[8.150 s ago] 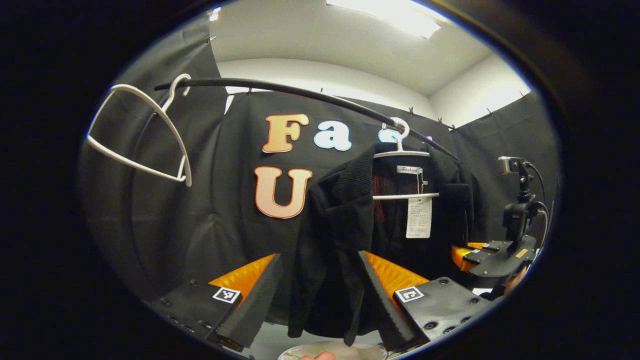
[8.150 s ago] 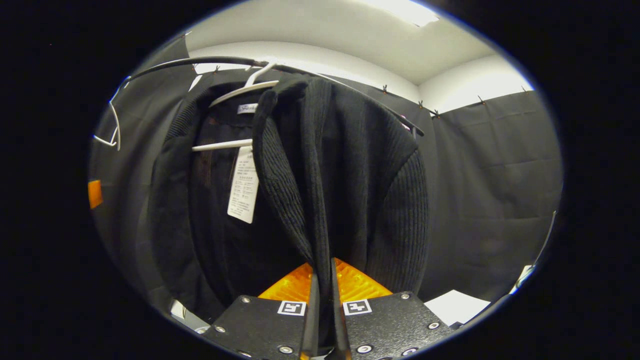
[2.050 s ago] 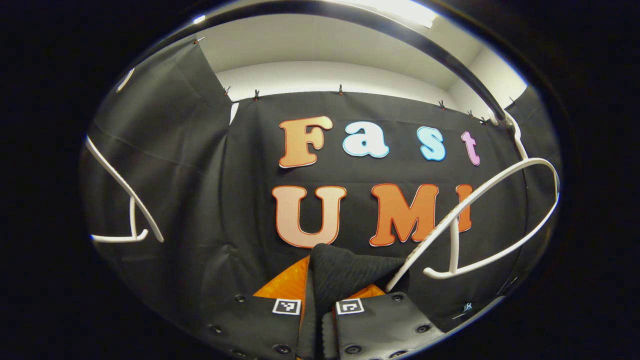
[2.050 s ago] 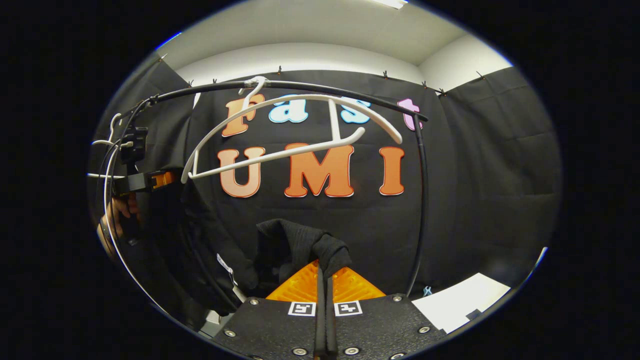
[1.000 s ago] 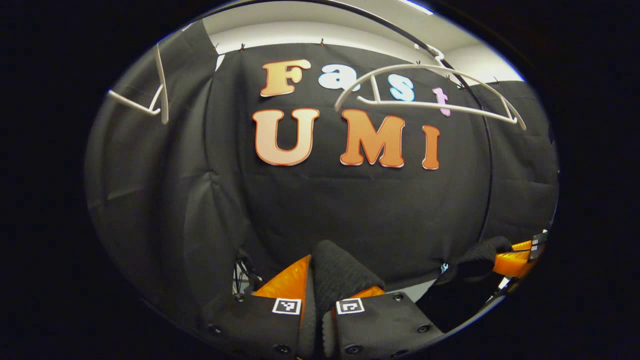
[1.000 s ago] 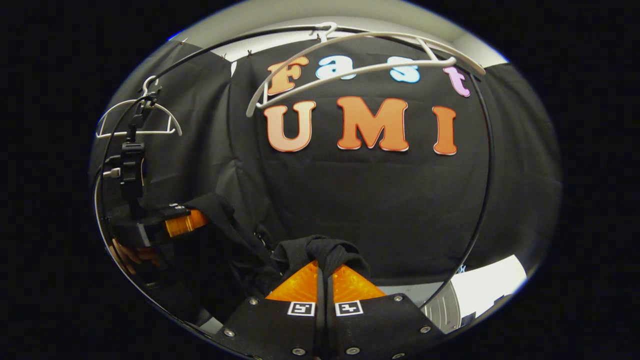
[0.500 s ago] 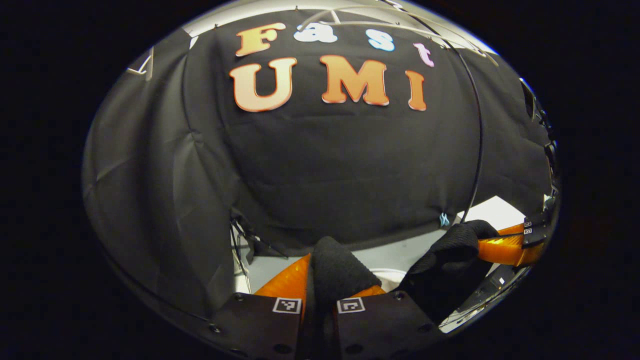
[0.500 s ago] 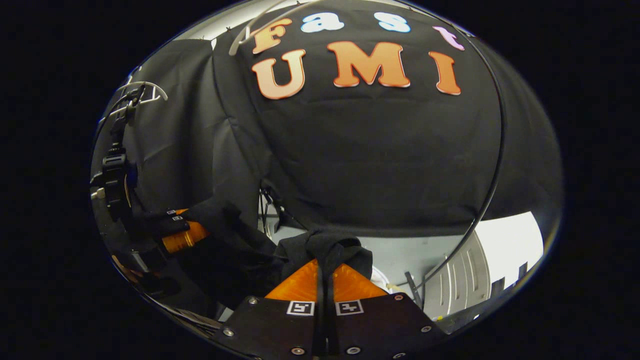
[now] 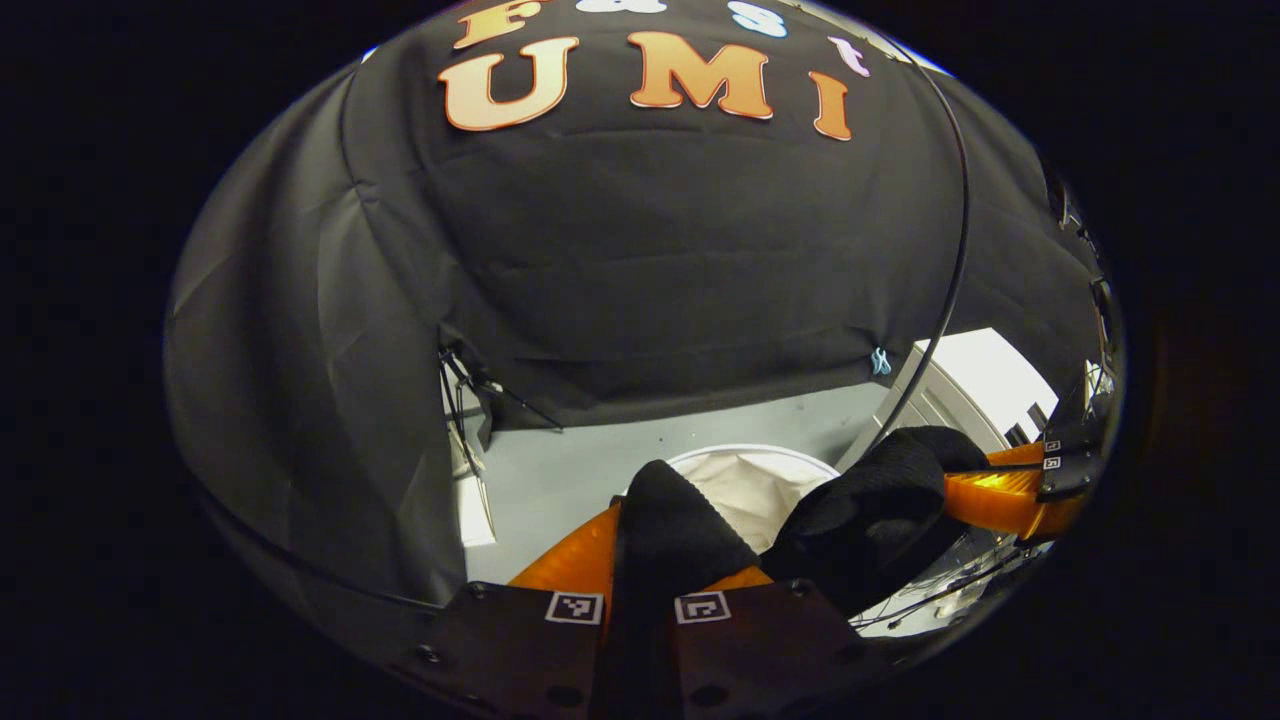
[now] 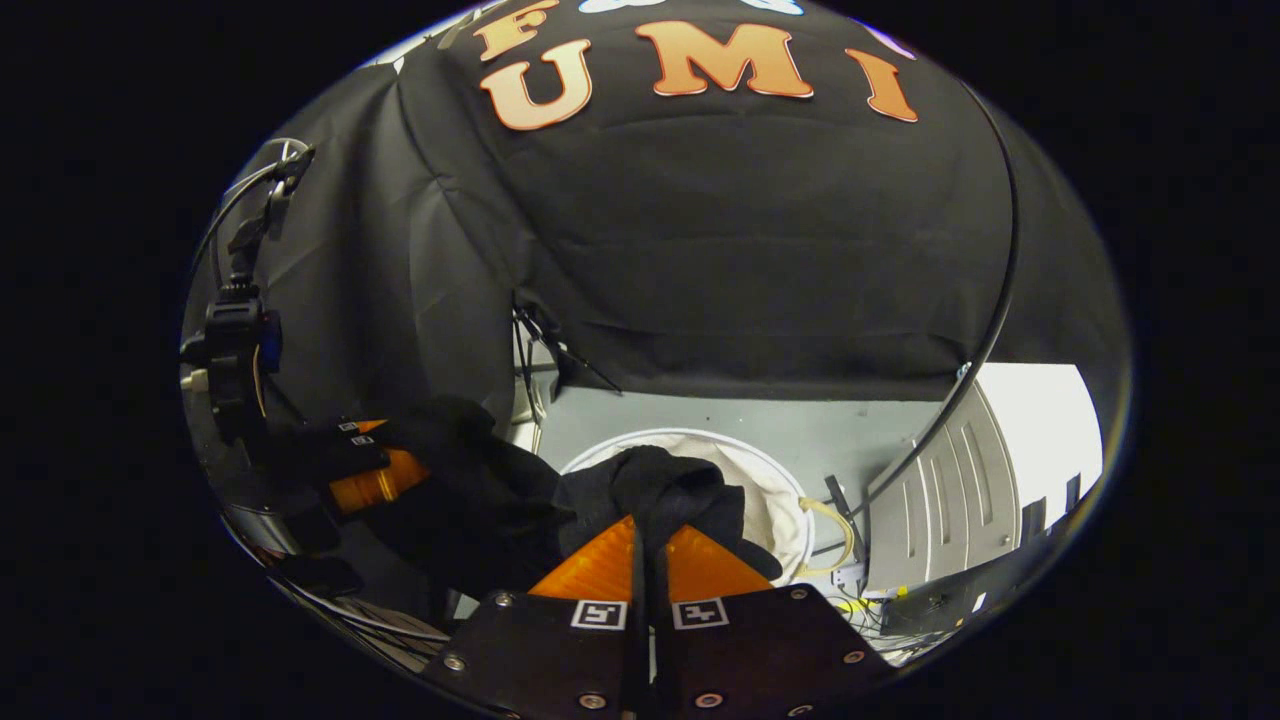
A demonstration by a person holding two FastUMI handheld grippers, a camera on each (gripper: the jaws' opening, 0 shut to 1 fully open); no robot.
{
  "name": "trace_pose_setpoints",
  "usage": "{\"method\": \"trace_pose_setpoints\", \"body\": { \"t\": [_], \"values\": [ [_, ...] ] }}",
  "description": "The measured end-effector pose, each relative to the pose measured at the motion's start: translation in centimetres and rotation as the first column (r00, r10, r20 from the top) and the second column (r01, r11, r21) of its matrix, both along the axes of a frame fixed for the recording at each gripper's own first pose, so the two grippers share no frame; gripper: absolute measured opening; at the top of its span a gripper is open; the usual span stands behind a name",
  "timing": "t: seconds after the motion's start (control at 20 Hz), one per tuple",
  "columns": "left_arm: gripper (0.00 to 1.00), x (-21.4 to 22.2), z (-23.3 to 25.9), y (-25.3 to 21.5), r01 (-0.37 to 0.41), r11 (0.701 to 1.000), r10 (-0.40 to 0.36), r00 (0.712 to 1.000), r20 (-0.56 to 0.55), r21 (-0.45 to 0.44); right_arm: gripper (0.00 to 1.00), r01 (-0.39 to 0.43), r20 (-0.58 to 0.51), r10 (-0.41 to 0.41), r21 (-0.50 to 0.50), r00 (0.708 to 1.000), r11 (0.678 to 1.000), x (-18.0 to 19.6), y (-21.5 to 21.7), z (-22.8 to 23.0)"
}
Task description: Grasp the clothes on the hanger with both hands and then place them into the laundry hamper below.
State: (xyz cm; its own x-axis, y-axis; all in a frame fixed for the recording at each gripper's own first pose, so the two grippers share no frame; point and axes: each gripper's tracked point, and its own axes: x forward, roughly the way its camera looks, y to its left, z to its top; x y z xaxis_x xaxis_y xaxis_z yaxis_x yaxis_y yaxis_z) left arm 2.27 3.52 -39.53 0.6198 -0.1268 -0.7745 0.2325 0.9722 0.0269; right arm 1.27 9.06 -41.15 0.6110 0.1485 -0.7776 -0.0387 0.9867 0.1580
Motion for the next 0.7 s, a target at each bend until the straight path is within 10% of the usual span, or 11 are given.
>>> {"method": "trace_pose_setpoints", "body": {
  "t": [0.45,0.7],
  "values": [
    [0.42,-2.6,-2.8,0.4,0.021,0.999,-0.017,0.992,-0.126,0.025,0.14,0.041,-0.131,-0.036,0.034,0.991,0.999,-2.6,0.1,-3.2],
    [0.98,-2.5,-4.8,1.0,0.056,0.994,-0.044,0.991,-0.126,0.092,0.41,0.047,-0.143,-0.043,0.031,0.989,0.998,-2.9,-0.1,-3.5]
  ]
}}
